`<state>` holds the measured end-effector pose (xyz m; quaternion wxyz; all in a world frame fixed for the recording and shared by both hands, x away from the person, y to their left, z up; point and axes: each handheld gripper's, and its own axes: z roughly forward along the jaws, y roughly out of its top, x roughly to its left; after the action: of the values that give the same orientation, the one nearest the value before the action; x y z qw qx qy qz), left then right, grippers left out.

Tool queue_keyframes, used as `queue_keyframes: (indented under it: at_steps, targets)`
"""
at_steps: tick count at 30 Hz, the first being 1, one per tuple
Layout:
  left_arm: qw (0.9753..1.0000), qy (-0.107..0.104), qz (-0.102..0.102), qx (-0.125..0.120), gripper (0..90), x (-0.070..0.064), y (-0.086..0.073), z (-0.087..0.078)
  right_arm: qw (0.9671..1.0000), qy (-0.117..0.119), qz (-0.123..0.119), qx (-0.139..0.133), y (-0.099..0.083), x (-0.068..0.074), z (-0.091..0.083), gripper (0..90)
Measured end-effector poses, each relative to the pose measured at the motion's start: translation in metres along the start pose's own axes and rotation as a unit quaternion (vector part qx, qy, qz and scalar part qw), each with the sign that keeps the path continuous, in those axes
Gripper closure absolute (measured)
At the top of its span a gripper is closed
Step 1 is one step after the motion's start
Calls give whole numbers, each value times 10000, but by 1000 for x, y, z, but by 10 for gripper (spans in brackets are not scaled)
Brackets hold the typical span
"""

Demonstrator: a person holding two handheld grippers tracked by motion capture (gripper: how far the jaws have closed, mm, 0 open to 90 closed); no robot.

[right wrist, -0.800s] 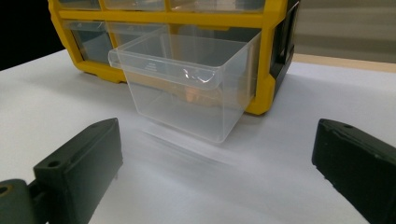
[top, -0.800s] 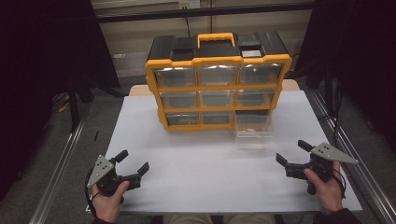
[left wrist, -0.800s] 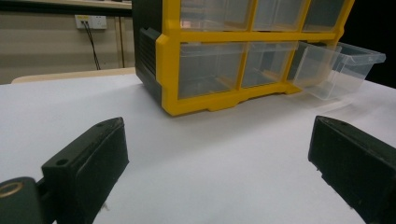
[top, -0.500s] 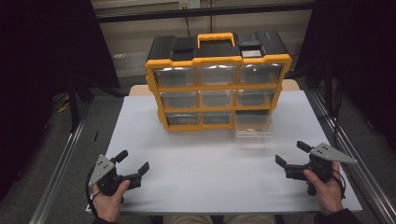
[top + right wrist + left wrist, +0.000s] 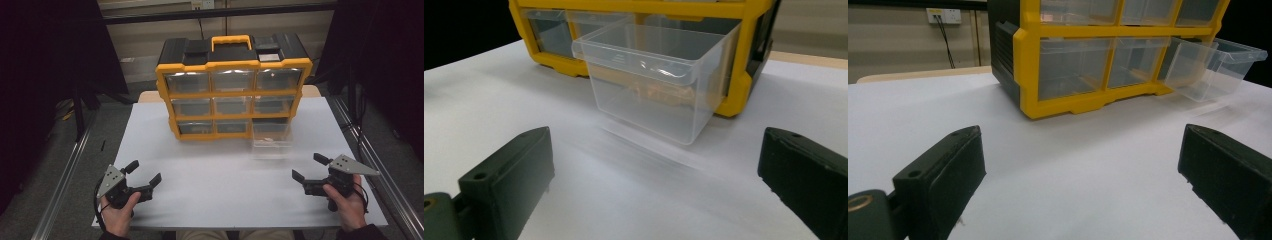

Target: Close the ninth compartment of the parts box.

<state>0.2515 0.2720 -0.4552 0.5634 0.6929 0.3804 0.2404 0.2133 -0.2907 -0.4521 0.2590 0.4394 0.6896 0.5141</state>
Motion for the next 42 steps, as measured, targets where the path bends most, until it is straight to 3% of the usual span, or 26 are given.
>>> queue_keyframes:
  at_steps: [8,17,27,36,42]
  targets:
    - [9999,31,-102,-44,52,-3,0,1,9998,143,-110,46,1,9,4,9]
    - [9999,-71,73,-1,48,-4,1,1,9991,370,-210,71,3,20,7,22]
    - [9999,-97,38,-17,44,-4,0,1,9974,594,-344,239,3,32,18,31]
    - [9999,-100,87,11,45,-4,0,0,9963,755,-340,216,5,39,24,154]
    - [9999,-114,83,-13,45,-5,1,1,9964,789,-276,173,7,43,31,316]
